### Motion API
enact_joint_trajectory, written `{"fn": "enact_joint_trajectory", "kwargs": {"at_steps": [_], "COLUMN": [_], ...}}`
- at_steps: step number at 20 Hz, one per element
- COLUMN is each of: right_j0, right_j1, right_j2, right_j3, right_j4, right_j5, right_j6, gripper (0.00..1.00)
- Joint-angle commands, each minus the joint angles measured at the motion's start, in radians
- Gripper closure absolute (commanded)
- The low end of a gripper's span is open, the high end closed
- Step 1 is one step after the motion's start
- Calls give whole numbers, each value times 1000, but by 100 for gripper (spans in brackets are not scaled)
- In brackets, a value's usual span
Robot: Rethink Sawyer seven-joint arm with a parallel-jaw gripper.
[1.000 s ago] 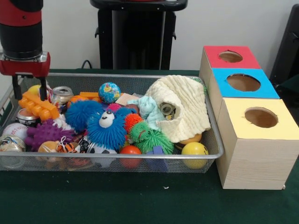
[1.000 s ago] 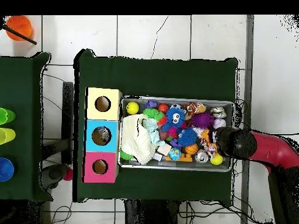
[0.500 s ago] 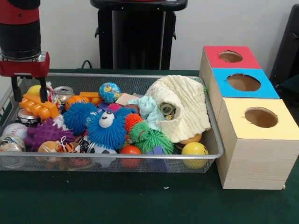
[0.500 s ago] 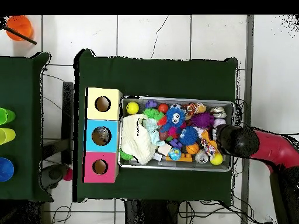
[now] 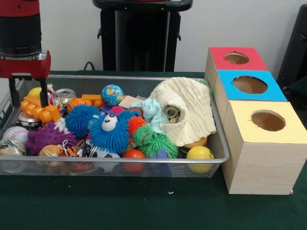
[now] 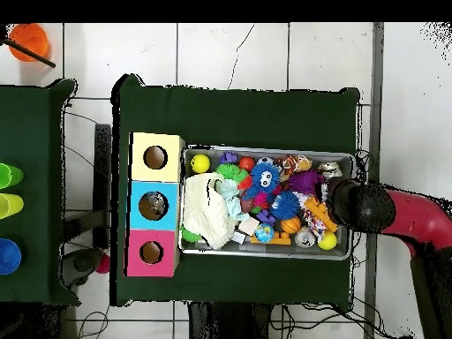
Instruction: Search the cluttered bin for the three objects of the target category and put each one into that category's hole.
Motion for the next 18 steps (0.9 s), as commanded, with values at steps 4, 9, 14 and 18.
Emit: {"fn": "enact_joint_trajectory", "kwargs": {"at_steps": [4,9,14,18], "right_j0": [-26,11,62,109], "right_j1": [3,0,5,18], "right_j2": [136,92,43,-4], "right_j3": [-12,-20,24,34], "right_j4": [-25,27,87,109], "right_j5": [-100,-53,-55,-74], "right_j6": [-113,0,134,191], "gripper": [0,0,0,0]}}
